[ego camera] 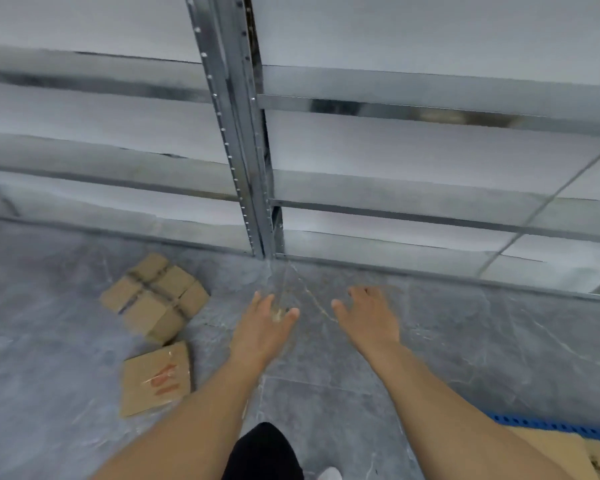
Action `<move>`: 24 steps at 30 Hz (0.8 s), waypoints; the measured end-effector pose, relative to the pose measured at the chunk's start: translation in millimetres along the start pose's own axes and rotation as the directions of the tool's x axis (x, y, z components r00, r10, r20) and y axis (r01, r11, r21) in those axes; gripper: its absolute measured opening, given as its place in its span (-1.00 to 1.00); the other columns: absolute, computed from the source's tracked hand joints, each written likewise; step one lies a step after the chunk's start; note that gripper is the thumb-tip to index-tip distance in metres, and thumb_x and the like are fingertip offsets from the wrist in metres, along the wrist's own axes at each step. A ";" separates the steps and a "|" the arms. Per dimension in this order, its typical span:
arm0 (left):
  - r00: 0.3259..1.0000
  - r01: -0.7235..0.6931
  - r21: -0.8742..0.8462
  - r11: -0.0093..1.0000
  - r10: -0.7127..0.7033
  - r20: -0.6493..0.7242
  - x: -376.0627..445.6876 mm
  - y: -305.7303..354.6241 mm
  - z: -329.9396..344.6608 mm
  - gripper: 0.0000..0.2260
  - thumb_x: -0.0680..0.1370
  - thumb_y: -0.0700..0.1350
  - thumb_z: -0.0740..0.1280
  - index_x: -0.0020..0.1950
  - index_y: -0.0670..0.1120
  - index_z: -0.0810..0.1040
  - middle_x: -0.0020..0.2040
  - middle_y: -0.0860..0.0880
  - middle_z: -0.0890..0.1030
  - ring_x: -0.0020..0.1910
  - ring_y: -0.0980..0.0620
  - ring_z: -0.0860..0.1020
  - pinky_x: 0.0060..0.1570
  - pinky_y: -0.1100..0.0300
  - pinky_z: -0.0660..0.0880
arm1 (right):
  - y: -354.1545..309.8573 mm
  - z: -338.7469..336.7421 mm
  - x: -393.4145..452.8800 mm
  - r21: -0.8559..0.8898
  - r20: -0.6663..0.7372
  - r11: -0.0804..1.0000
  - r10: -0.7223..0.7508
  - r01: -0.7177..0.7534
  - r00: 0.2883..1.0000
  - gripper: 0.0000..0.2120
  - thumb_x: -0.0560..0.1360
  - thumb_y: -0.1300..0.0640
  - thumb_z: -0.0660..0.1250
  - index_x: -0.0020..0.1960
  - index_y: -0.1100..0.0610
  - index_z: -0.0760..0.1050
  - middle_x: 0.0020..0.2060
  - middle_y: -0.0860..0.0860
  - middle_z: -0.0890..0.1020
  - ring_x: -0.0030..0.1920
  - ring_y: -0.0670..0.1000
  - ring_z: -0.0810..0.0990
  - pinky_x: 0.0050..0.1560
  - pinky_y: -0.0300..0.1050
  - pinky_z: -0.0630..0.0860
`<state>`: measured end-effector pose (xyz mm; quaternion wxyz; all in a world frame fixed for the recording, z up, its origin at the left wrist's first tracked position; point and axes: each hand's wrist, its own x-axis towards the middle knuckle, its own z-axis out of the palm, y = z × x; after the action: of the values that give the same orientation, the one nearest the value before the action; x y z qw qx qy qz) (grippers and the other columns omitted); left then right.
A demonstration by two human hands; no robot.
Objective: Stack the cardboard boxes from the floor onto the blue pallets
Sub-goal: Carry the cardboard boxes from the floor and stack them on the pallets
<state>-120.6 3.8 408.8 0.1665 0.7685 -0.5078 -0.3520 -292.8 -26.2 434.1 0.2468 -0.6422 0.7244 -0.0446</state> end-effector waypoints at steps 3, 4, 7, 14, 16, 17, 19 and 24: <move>0.994 0.092 -0.065 0.994 -0.095 -0.057 -16.0 -24.3 -22.0 -0.30 0.48 0.23 0.24 0.52 -0.04 0.11 0.54 -0.05 0.11 0.49 -0.05 0.14 0.42 0.01 0.14 | -25.3 12.2 -6.8 -0.012 0.033 0.996 -0.083 0.083 0.996 -0.52 0.57 -0.15 0.12 0.41 0.07 0.30 0.34 0.06 0.31 0.32 0.09 0.36 0.14 -0.01 0.42; 0.991 0.111 -0.092 0.990 -0.118 -0.067 -21.0 -33.9 -28.5 -0.27 0.47 0.24 0.25 0.52 -0.04 0.08 0.53 -0.05 0.12 0.48 -0.05 0.15 0.42 0.01 0.16 | -34.2 16.3 -9.0 -0.018 0.043 0.994 -0.110 0.111 0.993 -0.52 0.57 -0.15 0.12 0.41 0.07 0.30 0.34 0.05 0.32 0.32 0.09 0.36 0.14 -0.01 0.42; 0.978 0.170 -0.168 0.971 -0.188 -0.095 -35.7 -63.1 -47.9 -0.24 0.48 0.23 0.26 0.54 -0.02 0.01 0.53 -0.03 0.14 0.48 -0.05 0.17 0.39 0.03 0.19 | -61.9 30.1 -14.6 -0.039 0.084 0.982 -0.184 0.188 0.979 -0.53 0.57 -0.15 0.11 0.39 0.07 0.31 0.33 0.06 0.33 0.31 0.08 0.37 0.15 0.00 0.42; 0.935 0.284 -0.236 0.929 -0.323 -0.147 -55.5 -146.8 -107.9 -0.25 0.50 0.23 0.23 0.54 0.02 -0.06 0.49 -0.09 0.23 0.44 -0.11 0.25 0.36 -0.08 0.25 | -155.0 79.6 -36.2 -0.057 0.159 0.954 -0.283 0.295 0.946 -0.52 0.56 -0.15 0.12 0.39 0.06 0.31 0.34 0.04 0.32 0.31 0.08 0.37 0.17 0.00 0.40; 0.918 0.306 -0.270 0.913 -0.358 -0.173 -58.4 -176.3 -131.2 -0.26 0.50 0.21 0.24 0.54 0.02 -0.05 0.51 -0.07 0.20 0.44 -0.14 0.23 0.37 -0.07 0.22 | -189.6 99.8 -46.8 -0.064 0.174 0.945 -0.306 0.321 0.936 -0.51 0.55 -0.15 0.13 0.39 0.07 0.32 0.34 0.06 0.33 0.31 0.09 0.37 0.18 0.02 0.39; 0.911 0.321 -0.276 0.906 -0.375 -0.173 -59.6 -191.4 -143.2 -0.26 0.50 0.21 0.24 0.54 0.02 -0.06 0.51 -0.05 0.19 0.44 -0.15 0.23 0.36 -0.06 0.23 | -206.6 110.1 -52.7 -0.072 0.184 0.940 -0.315 0.333 0.931 -0.52 0.55 -0.15 0.13 0.38 0.07 0.32 0.34 0.06 0.33 0.31 0.09 0.37 0.18 0.03 0.40; 0.903 0.339 -0.269 0.901 -0.392 -0.178 -60.3 -221.7 -167.7 -0.26 0.50 0.22 0.23 0.54 0.02 -0.07 0.50 -0.05 0.22 0.42 -0.14 0.26 0.30 -0.02 0.25 | -239.0 130.1 -63.8 -0.093 0.197 0.932 -0.328 0.351 0.924 -0.52 0.56 -0.16 0.12 0.38 0.07 0.32 0.33 0.06 0.33 0.30 0.09 0.38 0.16 0.02 0.41; 0.911 0.302 -0.232 0.925 -0.351 -0.214 -52.0 -286.7 -225.7 -0.27 0.51 0.18 0.25 0.54 -0.04 -0.01 0.52 -0.08 0.16 0.46 -0.09 0.19 0.38 0.00 0.19 | -308.8 173.1 -82.2 -0.101 0.206 0.938 -0.306 0.332 0.929 -0.52 0.56 -0.16 0.12 0.37 0.07 0.32 0.31 0.05 0.33 0.29 0.09 0.38 0.12 -0.01 0.40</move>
<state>217.5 150.5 409.6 0.2423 0.8612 -0.3095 -0.3223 63.8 42.9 425.2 0.2595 -0.7680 0.5850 0.0253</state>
